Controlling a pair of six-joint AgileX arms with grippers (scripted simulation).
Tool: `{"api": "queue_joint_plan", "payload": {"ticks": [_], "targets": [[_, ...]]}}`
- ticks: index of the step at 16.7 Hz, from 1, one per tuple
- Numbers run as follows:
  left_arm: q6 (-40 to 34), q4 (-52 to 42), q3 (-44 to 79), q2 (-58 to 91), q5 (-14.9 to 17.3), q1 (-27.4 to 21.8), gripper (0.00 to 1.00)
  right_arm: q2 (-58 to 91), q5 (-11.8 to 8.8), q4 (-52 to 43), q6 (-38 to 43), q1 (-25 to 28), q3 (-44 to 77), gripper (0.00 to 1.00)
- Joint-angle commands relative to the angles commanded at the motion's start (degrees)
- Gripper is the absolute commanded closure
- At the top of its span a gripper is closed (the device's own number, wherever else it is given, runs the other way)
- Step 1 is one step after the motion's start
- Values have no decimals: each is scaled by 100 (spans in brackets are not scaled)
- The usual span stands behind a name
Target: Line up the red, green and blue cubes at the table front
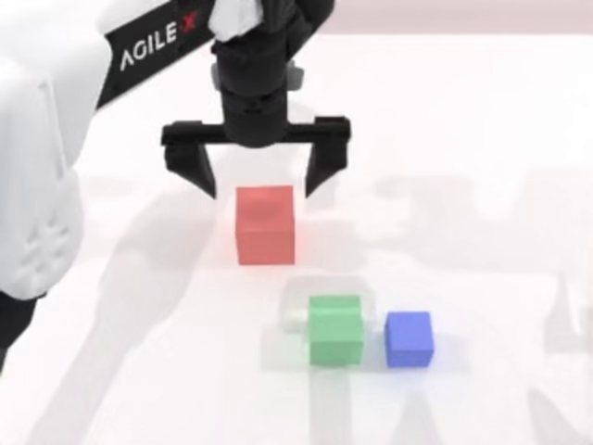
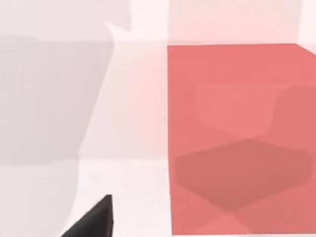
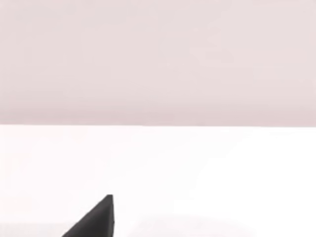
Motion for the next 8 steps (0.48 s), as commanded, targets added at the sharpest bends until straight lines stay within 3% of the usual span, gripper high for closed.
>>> {"api": "queue_joint_plan", "payload": {"ticks": [8], "targets": [[-127,100,-65,-3,-5,32,0,0,0,0,0,0,0,0]]}}
